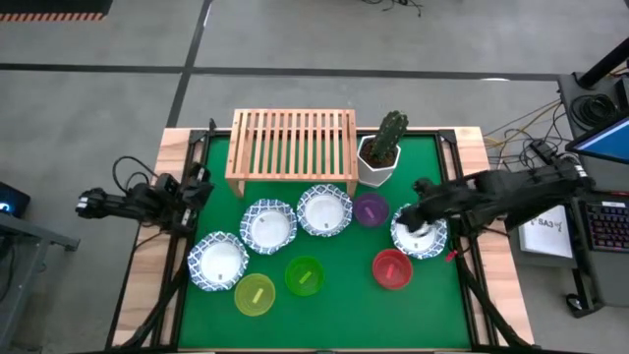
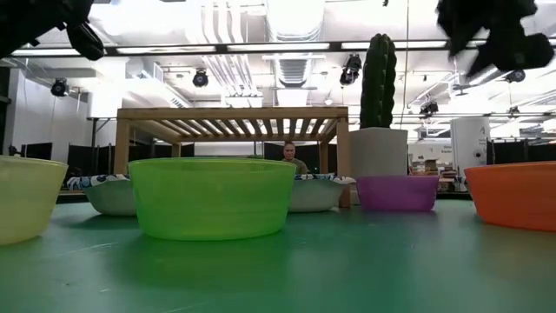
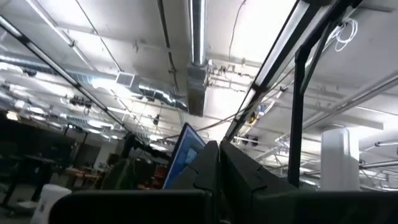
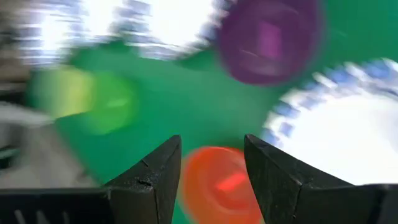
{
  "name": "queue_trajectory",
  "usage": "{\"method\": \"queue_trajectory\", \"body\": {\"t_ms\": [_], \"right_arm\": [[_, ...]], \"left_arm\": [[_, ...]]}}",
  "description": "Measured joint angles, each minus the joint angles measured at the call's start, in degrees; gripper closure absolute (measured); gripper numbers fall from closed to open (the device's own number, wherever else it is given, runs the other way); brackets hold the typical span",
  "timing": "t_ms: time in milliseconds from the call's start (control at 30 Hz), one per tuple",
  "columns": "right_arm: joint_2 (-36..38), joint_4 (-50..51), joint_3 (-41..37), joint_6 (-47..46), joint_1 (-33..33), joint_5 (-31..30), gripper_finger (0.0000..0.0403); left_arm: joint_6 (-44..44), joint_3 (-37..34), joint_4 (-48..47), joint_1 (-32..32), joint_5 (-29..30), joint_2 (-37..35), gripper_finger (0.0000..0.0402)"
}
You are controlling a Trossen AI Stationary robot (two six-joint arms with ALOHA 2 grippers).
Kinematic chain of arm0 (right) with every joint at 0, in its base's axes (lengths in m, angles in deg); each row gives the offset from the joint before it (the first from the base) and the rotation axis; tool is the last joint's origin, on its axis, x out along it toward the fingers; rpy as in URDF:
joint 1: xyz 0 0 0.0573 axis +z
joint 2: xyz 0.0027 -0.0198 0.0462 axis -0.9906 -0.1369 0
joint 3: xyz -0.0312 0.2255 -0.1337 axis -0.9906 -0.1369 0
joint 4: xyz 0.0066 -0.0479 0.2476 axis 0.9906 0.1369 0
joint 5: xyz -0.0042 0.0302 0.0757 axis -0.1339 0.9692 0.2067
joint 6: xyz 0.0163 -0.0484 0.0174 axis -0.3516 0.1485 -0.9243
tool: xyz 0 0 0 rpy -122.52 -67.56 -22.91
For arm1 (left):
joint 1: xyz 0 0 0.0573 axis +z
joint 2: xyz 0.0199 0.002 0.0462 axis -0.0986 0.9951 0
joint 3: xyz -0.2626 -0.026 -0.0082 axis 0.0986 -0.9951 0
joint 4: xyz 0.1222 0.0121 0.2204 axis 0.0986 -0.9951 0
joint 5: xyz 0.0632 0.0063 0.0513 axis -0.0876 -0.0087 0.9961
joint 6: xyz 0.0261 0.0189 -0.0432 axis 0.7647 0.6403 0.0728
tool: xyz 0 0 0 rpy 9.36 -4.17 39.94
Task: Place and stack bowls onto a shelf
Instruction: Put the right white patterned bowl on the shelf
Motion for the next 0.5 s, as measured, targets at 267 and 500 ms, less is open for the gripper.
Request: {"method": "queue_trajectory", "body": {"t_ms": [267, 500], "right_arm": [[-11.6, 9.6, 5.1, -7.6, 0.0, 3.3, 0.0238], [-18.4, 9.4, 7.5, -6.6, 0.0, 5.0, 0.0238]], "left_arm": [[8.3, 0.0, 2.4, -0.1, 3.0, 0.0, 0.0402], [16.6, 0.0, 3.2, 0.0, 12.7, 0.0, 0.0402]]}}
